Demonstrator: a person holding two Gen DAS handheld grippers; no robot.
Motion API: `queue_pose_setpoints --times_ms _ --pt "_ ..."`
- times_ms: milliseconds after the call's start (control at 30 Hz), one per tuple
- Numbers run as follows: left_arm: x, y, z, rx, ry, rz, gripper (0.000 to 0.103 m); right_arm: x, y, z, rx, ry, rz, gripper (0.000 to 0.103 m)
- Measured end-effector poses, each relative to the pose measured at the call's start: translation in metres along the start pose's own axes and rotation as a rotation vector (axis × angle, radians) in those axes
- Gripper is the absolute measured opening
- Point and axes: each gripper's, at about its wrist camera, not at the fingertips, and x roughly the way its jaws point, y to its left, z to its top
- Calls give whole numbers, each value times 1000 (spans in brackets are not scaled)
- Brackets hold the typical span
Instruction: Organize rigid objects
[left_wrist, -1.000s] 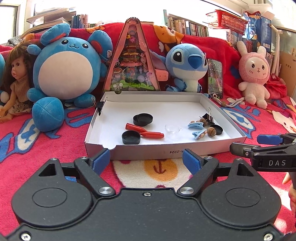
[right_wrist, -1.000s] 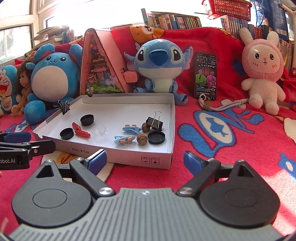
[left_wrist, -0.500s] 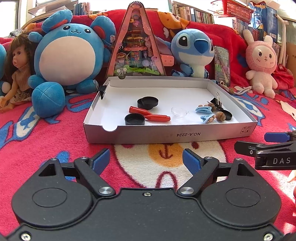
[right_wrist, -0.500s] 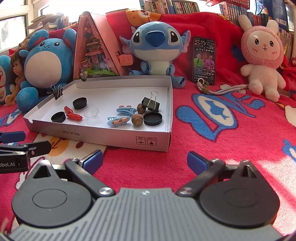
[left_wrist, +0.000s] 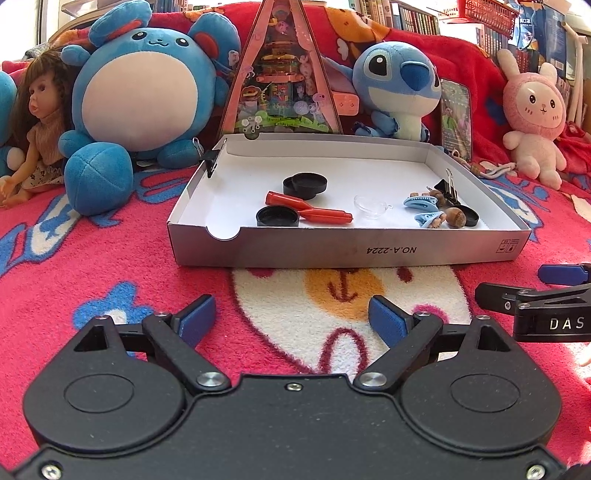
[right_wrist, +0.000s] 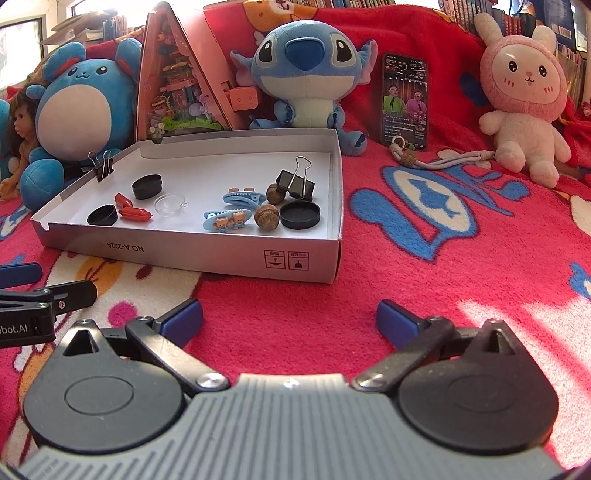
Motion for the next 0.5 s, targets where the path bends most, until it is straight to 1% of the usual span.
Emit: queue_pose_setpoints --times_ms 133,500 --pt "1 -1 0 1 5 7 92 1 2 -1 -12 7 -10 103" --pt "6 -1 0 0 24 25 102 3 5 -1 -27 13 -23 103"
